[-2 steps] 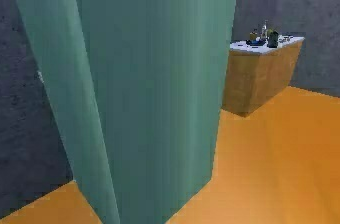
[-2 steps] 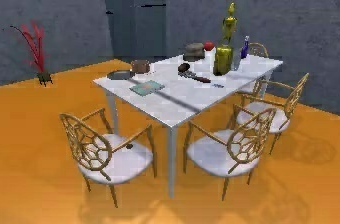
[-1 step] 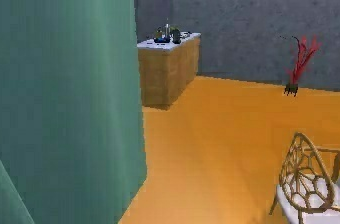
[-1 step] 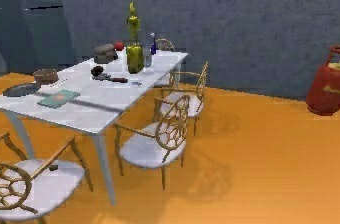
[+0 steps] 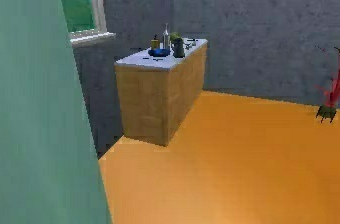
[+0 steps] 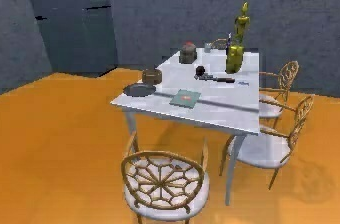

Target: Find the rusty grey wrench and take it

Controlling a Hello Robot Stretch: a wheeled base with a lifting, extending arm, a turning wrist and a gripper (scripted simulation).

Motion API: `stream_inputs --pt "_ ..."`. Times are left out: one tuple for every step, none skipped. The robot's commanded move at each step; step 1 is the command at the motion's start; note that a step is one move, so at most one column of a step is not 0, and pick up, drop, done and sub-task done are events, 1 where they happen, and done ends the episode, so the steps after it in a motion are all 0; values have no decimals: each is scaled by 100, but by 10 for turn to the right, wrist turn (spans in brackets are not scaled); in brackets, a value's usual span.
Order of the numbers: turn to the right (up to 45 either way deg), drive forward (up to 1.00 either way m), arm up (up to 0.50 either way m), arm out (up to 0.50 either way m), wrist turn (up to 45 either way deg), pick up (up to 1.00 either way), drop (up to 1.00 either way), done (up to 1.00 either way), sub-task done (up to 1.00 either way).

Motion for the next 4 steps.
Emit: stream_inputs --pt "390 0 0 0 0 0 0 0 0" --pt "0 5 0 0 0 0 0 0 0" --pt "-240 0 0 0 0 0 0 0 0" --pt "0 100 0 0 0 0 0 0 0"
